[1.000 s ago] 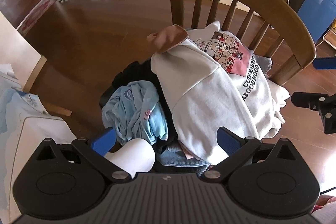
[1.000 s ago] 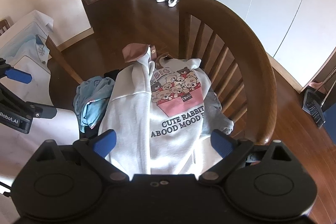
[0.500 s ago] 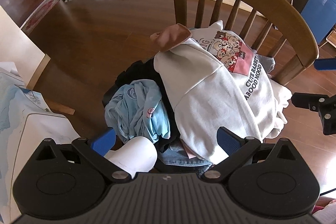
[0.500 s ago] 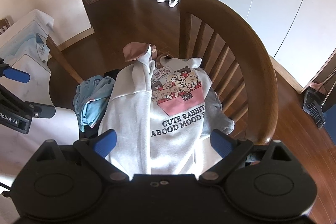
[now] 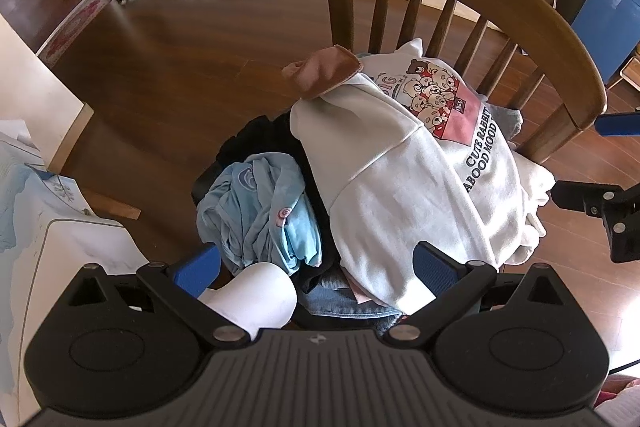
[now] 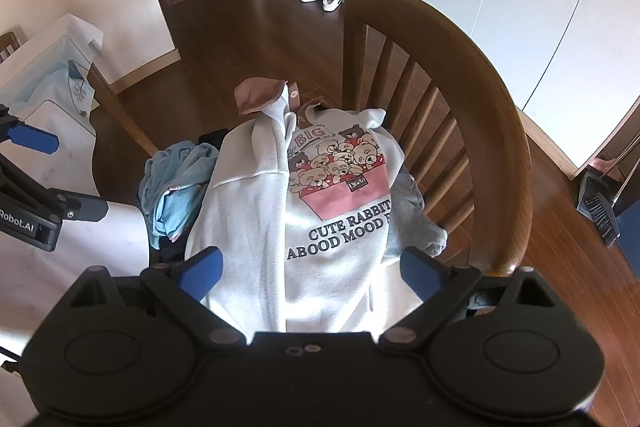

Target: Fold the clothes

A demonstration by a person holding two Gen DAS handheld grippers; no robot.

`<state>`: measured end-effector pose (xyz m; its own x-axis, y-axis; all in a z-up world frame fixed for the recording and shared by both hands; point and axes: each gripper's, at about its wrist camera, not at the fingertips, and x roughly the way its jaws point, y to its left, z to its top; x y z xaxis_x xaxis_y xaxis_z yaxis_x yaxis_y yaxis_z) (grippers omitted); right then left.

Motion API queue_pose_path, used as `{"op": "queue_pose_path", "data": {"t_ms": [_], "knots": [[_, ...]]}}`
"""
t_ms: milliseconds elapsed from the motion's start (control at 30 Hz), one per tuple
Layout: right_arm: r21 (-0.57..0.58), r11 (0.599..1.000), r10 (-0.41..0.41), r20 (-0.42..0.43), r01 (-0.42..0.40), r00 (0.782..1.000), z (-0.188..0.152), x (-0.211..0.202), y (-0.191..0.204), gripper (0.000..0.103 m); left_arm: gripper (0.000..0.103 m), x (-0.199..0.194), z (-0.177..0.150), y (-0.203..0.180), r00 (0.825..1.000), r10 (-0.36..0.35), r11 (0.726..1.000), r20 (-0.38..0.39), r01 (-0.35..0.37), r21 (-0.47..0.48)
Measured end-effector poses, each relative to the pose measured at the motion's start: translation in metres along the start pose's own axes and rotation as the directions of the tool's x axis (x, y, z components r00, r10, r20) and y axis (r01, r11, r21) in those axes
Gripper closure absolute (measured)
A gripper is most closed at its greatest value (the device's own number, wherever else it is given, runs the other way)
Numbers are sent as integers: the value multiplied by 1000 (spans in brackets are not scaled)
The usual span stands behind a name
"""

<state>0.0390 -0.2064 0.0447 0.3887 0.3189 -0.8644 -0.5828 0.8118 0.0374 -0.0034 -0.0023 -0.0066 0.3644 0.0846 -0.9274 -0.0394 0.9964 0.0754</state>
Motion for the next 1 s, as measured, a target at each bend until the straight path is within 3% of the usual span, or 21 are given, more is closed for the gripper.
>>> {"op": "queue_pose_path", "data": {"t_ms": [500, 1000], "knots": [[7, 1000, 10, -7, -10, 1000, 6, 8, -3, 0, 0, 5, 9, -1, 1000, -10, 1000, 7, 10, 23], [11, 1000, 12, -33, -11, 999, 15, 30, -14, 0, 0, 22, 23, -2, 997, -74, 997, -7, 74, 27]]}}
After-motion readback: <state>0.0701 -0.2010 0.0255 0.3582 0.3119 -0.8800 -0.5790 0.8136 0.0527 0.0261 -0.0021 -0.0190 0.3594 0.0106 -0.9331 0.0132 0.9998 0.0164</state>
